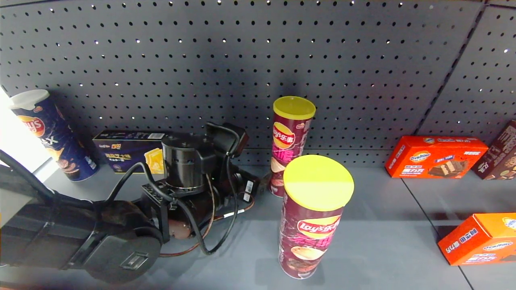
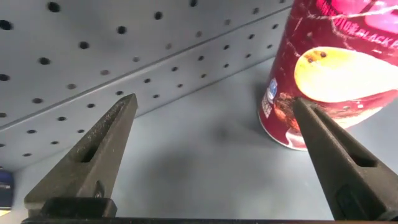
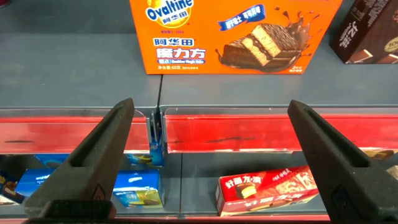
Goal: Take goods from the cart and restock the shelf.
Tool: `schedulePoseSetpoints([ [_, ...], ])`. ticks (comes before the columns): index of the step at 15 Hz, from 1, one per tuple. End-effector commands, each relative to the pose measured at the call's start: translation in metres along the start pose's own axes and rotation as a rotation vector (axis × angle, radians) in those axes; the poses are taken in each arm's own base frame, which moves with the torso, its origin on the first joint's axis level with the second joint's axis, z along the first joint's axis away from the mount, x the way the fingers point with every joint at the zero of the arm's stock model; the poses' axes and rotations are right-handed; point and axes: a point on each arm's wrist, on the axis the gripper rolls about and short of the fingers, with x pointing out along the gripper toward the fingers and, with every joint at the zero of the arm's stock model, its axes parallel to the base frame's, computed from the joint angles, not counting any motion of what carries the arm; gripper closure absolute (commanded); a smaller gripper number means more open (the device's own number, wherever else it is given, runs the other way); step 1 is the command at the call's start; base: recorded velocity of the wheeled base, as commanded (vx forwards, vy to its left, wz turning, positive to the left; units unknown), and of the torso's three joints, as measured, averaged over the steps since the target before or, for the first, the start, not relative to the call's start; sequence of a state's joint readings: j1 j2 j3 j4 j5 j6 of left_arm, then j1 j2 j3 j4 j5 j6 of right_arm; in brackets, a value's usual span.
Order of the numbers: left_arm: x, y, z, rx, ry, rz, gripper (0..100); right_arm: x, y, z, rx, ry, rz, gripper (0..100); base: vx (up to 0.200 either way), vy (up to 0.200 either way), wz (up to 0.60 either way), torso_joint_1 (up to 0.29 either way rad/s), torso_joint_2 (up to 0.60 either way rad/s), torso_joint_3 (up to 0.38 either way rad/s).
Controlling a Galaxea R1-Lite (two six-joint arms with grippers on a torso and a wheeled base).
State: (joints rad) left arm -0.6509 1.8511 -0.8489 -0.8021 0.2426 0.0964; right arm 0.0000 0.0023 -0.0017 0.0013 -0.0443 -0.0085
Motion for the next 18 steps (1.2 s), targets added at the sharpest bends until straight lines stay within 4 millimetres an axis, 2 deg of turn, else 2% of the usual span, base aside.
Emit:
schedulePoseSetpoints([
  [1,-0.001,-0.002,0.000,0.003,0.004,-0.006,0,0.000,0.000,0.000,-0.001,0.003,0.001,0,0.000,0.000,0.00,0.000,0.00,0.000],
  [7,-0.006,-0.008,0.002,-0.016,-0.002,-0.022,0,0.000,0.000,0.000,-0.001,0.000,0.000,0,0.000,0.000,0.00,0.000,0.00,0.000],
  [14,-0.050,0.010,0.028,0.011,-0.080,-0.008,0,0.000,0.000,0.000,-0.001,0.001,0.001,0,0.000,0.000,0.00,0.000,0.00,0.000],
  [18,-0.091,0.021,0.036,0.009,-0.115,-0.008,0,0.000,0.000,0.000,-0.001,0.001,0.001,0,0.000,0.000,0.00,0.000,0.00,0.000],
])
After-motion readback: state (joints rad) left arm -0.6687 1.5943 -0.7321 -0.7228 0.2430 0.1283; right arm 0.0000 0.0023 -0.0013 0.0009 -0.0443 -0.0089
